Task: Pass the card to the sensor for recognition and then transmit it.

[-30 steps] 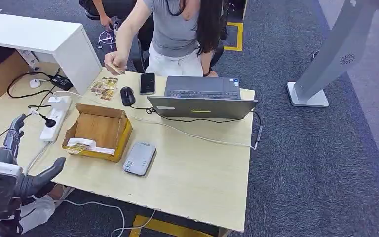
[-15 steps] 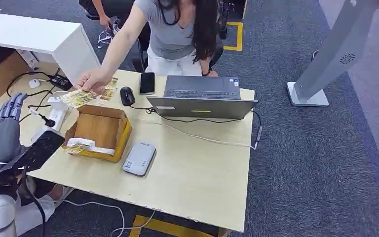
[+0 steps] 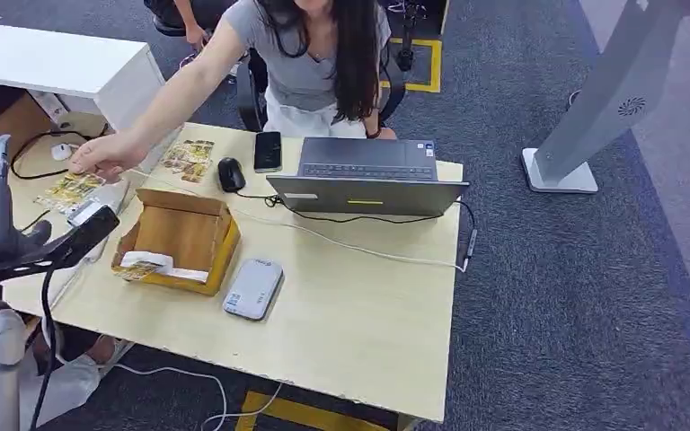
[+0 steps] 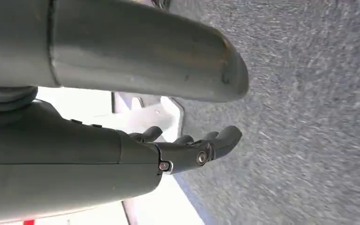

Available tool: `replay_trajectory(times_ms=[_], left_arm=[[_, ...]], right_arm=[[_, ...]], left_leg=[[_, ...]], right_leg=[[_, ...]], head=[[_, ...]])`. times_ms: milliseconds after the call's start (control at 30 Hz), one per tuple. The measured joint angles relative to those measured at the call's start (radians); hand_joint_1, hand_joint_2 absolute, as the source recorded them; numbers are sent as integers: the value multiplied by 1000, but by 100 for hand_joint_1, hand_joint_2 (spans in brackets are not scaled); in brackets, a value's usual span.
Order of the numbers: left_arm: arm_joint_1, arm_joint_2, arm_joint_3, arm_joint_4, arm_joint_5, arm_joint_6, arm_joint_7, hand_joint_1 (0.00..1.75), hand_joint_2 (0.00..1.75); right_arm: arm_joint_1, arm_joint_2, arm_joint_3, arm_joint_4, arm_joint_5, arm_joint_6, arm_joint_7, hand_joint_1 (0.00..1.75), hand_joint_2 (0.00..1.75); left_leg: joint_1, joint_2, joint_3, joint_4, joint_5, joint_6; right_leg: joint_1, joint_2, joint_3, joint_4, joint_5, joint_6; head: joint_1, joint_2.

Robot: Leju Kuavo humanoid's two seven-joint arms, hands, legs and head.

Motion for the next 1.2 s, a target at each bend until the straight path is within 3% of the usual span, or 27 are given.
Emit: replay_trajectory(times_ms=[100, 400, 1200], left_arm=[[-6, 17, -4, 13, -54, 8, 14, 0, 175], [-8, 26, -34, 18, -62, 7, 34, 0, 175], [-58, 8, -322, 127, -62, 8, 136, 0, 175]], right_arm=[[-8, -1, -10, 10, 17, -4, -13, 0, 0], [-16, -4, -15, 29, 17, -12, -21, 0, 0], [-22, -11, -13, 50, 17, -18, -50, 0, 0]], left_leg=[[0, 0, 0, 0, 0, 0], [0, 0, 0, 0, 0, 0], [0, 0, 0, 1, 0, 0]], right_leg=[[0, 0, -1, 0, 0, 0], [0, 0, -1, 0, 0, 0], [0, 0, 0, 0, 1, 0]], head=[[0, 0], [0, 0], [0, 0]])
